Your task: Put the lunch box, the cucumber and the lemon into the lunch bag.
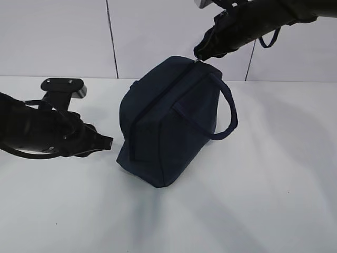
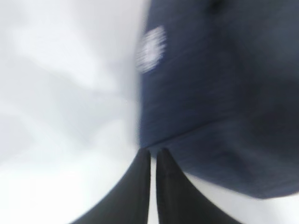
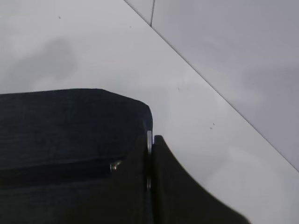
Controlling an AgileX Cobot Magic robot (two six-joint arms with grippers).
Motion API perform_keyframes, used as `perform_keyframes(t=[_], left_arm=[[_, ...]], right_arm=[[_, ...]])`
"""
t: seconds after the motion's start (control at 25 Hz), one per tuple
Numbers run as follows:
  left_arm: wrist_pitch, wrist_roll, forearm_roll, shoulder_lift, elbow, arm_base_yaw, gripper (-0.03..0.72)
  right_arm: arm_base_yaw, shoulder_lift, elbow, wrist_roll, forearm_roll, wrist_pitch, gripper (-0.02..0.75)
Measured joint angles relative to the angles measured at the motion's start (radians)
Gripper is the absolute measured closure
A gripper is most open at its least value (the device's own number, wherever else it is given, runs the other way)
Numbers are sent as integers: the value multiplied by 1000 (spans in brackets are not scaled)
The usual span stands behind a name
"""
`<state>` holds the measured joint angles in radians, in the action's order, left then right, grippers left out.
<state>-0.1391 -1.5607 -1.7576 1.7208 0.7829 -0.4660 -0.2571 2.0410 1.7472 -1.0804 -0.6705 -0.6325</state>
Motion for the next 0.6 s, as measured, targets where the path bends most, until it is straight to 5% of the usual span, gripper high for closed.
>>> perform_keyframes(t=[0.28,0.6], left_arm=[[152,0,-26,2,-2,2,688],[36,0,-21,-26,-2,2,687]], right_arm=[[66,29,2,70,58,-160,717],[72,31,6,41,-4,-277,717]])
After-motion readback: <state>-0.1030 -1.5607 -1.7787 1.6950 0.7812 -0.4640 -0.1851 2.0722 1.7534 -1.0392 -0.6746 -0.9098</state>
